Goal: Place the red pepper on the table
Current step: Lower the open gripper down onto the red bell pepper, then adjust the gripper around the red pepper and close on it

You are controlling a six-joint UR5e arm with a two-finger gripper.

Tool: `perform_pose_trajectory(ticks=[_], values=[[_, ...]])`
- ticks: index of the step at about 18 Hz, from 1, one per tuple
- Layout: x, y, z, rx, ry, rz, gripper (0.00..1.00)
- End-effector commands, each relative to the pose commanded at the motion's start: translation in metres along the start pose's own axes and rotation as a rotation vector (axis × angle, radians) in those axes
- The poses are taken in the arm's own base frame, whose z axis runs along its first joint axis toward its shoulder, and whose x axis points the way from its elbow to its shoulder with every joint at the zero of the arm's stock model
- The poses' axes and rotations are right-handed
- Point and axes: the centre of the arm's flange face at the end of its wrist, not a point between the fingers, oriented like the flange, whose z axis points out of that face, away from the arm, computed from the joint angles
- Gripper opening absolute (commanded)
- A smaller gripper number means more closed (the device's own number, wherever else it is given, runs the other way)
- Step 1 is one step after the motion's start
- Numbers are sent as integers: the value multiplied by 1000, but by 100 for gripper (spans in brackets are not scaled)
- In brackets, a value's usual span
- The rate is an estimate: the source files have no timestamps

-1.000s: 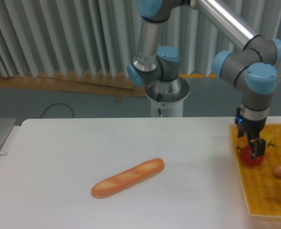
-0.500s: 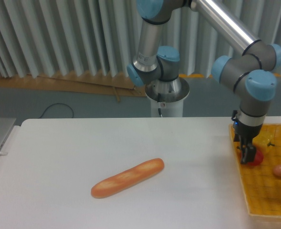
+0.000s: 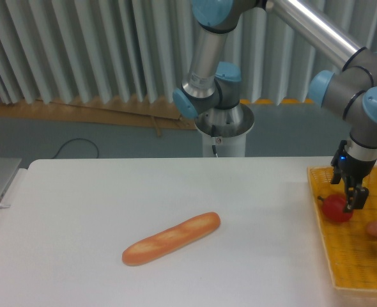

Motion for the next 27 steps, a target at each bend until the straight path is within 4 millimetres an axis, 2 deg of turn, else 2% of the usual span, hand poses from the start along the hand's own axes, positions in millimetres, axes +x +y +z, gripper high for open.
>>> perform_pose_trajectory(ticks=[4,8,11,20,21,27], values=[[-4,-2,8,4,11,21,100],[-11,4,25,6,19,21,100],[-12,8,30,-13,35,23,100],[-8,10,30,-56,69,16,100],[-8,9,30,-58,70,18,96],[-12,5,34,-63,67,14,95]])
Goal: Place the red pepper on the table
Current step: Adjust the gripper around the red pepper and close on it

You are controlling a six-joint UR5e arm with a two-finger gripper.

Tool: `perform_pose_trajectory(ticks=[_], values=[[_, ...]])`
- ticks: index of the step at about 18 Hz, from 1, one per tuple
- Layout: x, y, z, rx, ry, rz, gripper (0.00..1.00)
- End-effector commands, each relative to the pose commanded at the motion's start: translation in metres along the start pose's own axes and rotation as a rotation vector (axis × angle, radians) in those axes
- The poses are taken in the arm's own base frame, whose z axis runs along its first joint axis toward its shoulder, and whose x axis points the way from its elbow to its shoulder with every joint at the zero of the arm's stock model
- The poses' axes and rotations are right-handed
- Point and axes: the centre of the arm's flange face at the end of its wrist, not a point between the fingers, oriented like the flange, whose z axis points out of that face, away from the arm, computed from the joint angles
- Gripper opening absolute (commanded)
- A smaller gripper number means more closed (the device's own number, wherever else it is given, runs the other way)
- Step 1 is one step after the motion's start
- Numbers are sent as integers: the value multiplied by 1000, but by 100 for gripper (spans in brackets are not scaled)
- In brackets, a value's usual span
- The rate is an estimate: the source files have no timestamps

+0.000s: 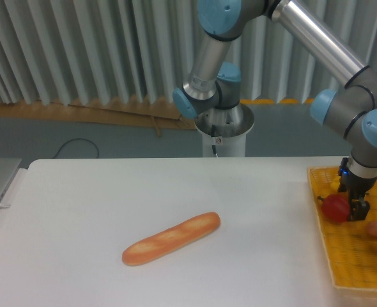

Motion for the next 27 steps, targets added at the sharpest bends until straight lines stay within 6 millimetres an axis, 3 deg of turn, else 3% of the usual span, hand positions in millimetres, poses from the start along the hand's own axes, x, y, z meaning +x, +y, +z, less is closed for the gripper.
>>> perform_pose_trajectory(ticks=[6,13,23,27], values=[[-7,-7,4,-6,-3,-10,92],[-10,-11,5,-15,-3,-1,72],[-15,-17,9,-84,42,17,67],[-12,-14,-2,-85,23,7,67]])
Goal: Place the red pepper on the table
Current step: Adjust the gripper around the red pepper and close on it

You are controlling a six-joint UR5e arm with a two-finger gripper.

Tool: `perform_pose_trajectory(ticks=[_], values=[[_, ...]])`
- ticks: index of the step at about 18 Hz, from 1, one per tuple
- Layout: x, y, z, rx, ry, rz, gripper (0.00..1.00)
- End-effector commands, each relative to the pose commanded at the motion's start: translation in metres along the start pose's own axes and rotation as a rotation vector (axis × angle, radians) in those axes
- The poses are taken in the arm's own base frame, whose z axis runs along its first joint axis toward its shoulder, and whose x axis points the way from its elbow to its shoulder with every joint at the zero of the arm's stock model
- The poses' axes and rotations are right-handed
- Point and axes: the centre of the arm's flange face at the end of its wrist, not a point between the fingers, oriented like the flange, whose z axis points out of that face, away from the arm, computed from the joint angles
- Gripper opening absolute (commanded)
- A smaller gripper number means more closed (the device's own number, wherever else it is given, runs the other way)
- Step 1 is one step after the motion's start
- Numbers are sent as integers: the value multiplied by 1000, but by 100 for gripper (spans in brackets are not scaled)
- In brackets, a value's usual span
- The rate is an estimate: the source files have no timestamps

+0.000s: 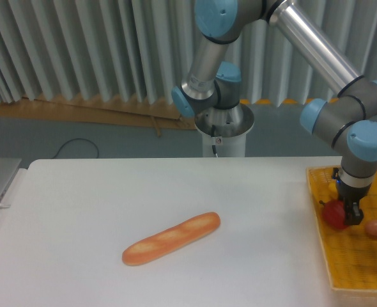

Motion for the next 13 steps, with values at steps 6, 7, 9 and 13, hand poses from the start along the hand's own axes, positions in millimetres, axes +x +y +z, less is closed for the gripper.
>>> perform_pose_trajectory(ticks=[6,7,9,13], values=[[5,-2,-20,-6,-25,-37,67],[5,-3,-21,-7,-27,-38,67],[6,-3,-23,-10,-29,-50,67],[0,-6,-4,0,-7,-58,100]])
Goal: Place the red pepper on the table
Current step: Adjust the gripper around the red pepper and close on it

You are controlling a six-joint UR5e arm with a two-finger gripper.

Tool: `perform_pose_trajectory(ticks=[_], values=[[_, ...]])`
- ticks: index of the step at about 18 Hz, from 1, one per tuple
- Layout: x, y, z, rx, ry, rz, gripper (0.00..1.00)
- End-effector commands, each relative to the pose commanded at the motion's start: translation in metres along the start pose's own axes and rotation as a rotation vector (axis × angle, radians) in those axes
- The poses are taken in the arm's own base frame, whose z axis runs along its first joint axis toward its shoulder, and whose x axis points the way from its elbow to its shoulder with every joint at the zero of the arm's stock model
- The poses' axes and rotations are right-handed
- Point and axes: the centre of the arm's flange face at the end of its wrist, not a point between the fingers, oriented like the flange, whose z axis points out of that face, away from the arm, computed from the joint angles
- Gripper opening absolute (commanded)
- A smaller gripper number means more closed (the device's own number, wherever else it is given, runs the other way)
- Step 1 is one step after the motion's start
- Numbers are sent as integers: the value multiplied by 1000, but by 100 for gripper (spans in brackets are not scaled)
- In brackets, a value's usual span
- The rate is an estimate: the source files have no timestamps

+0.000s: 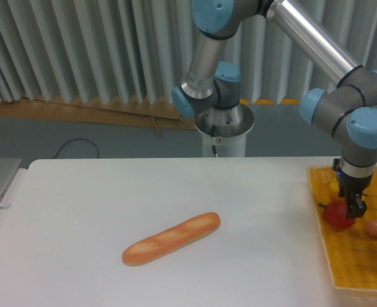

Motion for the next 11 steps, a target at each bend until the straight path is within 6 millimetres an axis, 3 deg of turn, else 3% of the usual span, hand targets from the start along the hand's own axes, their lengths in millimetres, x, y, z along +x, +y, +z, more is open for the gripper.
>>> perform_pose_trajectory(ticks=[2,4,11], values=[[-2,0,4,1,3,5,100],[-8,-13,7,2,8,21,100],[-15,-14,18,-1,1,14,100]])
